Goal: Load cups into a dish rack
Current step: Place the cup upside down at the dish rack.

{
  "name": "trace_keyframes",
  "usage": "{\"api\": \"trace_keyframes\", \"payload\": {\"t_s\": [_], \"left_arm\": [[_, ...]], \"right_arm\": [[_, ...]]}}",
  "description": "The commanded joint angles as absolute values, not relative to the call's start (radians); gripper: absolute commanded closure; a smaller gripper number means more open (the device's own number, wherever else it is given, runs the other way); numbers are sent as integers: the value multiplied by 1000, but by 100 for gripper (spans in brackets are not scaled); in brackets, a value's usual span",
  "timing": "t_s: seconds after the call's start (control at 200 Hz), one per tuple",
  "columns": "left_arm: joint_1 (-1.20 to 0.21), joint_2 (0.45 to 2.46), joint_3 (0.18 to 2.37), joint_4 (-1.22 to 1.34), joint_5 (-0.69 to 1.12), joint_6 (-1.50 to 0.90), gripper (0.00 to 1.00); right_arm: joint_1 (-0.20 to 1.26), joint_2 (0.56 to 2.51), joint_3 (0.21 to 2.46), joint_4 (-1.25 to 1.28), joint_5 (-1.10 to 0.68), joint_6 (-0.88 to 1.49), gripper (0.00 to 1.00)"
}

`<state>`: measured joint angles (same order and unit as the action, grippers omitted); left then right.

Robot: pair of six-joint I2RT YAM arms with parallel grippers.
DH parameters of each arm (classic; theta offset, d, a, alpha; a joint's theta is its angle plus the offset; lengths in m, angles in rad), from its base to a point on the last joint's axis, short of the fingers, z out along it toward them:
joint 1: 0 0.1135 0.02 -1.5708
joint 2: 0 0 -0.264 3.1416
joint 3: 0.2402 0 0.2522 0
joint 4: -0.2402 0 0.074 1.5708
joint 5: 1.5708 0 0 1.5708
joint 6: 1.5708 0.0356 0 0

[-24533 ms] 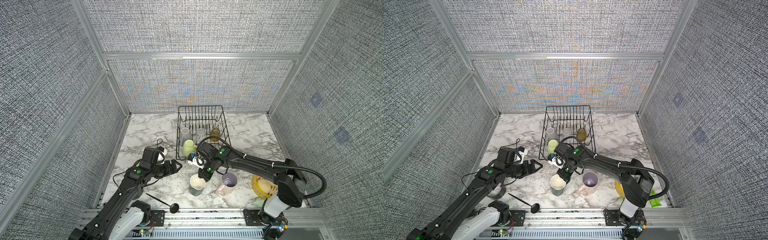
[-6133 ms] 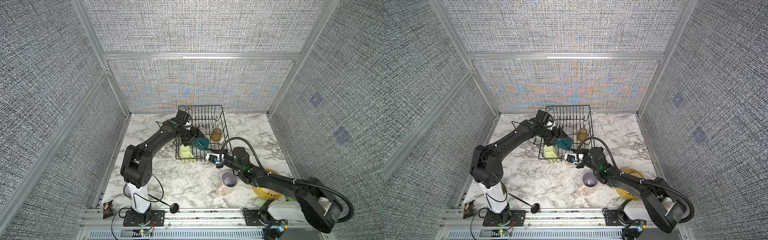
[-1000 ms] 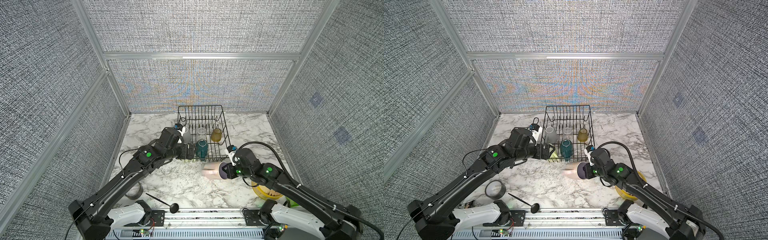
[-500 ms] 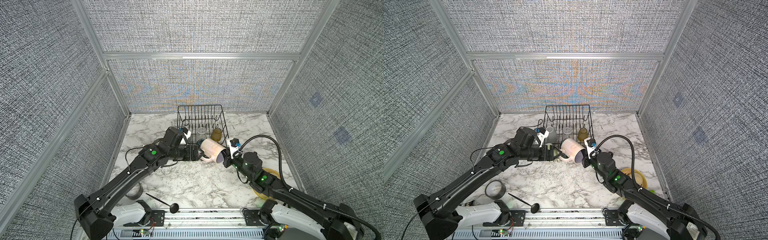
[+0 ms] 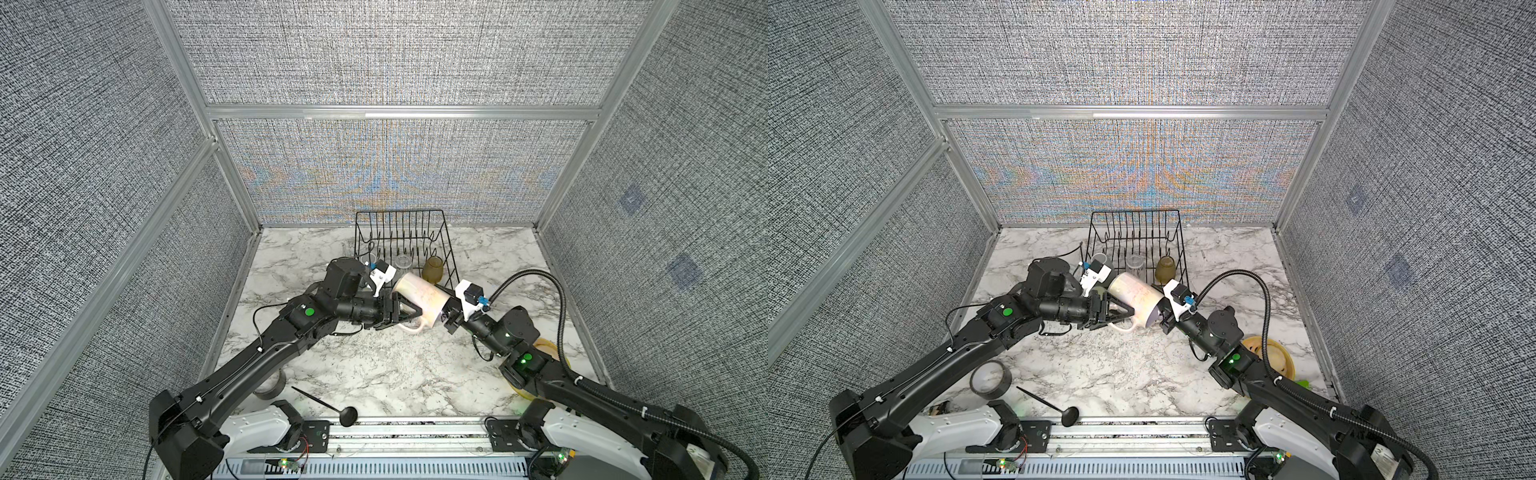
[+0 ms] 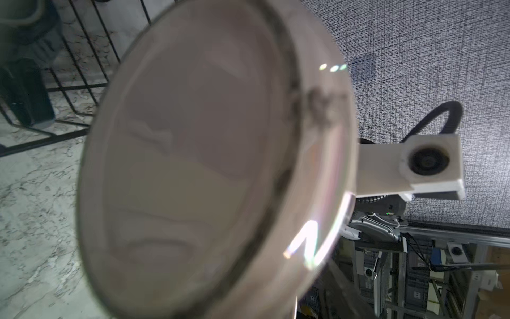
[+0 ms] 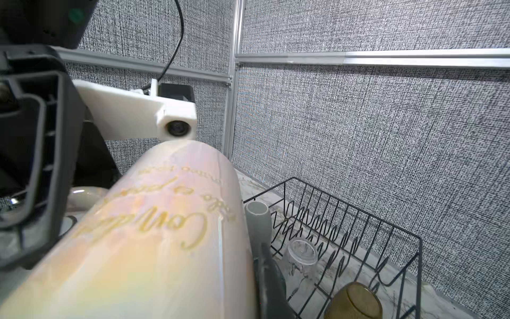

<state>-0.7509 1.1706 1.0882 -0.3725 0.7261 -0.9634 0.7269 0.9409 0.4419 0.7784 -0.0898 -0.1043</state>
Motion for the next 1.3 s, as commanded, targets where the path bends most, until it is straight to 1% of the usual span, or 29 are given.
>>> {"api": "trace_keyframes", "payload": {"t_s": [0.0,0.045,0.145,0.205,0.27,0.305,0.365,0.465,0.485,0.52,0.555,0.68,0.77,0.88,1.021,1.081,1.111,1.121,1.131,1.136,1.146,1.251,1.296], "left_arm": [[-753,1172,1090,-272,813,-994,55],[-752,1173,1085,-269,816,-999,60],[-752,1177,1071,-225,836,-1020,78],[-752,1183,1063,-186,863,-1040,86],[-753,1190,1061,-166,880,-1048,100],[-753,1192,1062,-160,882,-1045,100],[-752,1193,1065,-155,878,-1031,100],[-753,1194,1070,-138,882,-1009,100],[-753,1193,1070,-142,877,-1001,100],[-752,1188,1079,-164,854,-979,100],[-750,1181,1092,-200,815,-948,100],[-750,1160,1156,-317,617,-778,100],[-750,1168,1198,-337,501,-682,100],[-750,1203,1233,-327,436,-615,100],[-752,1301,1325,-407,363,-487,100],[-753,1354,1376,-451,328,-434,100],[-753,1378,1400,-462,319,-414,100],[-752,1386,1405,-464,317,-407,100],[-752,1393,1410,-464,316,-398,100],[-752,1397,1414,-464,315,-395,100],[-752,1403,1417,-461,312,-388,100],[-756,1461,1418,-402,243,-311,100],[-756,1487,1419,-382,212,-284,100]], "right_arm": [[732,933,428,954,-147,-163,100],[732,934,420,968,-147,-183,100],[733,932,412,977,-150,-213,100],[732,936,409,979,-150,-229,100],[731,946,408,989,-147,-237,100],[731,951,410,990,-151,-239,100],[731,947,415,970,-155,-239,95],[730,935,429,893,-154,-241,79],[730,933,431,879,-154,-243,75],[730,929,430,860,-152,-244,64],[730,921,427,845,-148,-247,59],[730,868,409,757,-113,-253,50],[730,842,371,731,-97,-268,42],[730,788,318,709,-68,-281,35],[730,644,283,548,6,-280,31],[730,589,271,501,51,-276,27],[730,561,269,474,85,-265,21],[730,552,270,465,94,-258,16],[730,543,268,454,103,-252,6],[729,538,267,449,107,-249,4],[729,533,267,438,117,-245,2],[727,486,249,374,238,-195,1],[723,488,238,363,338,-155,1]]}}
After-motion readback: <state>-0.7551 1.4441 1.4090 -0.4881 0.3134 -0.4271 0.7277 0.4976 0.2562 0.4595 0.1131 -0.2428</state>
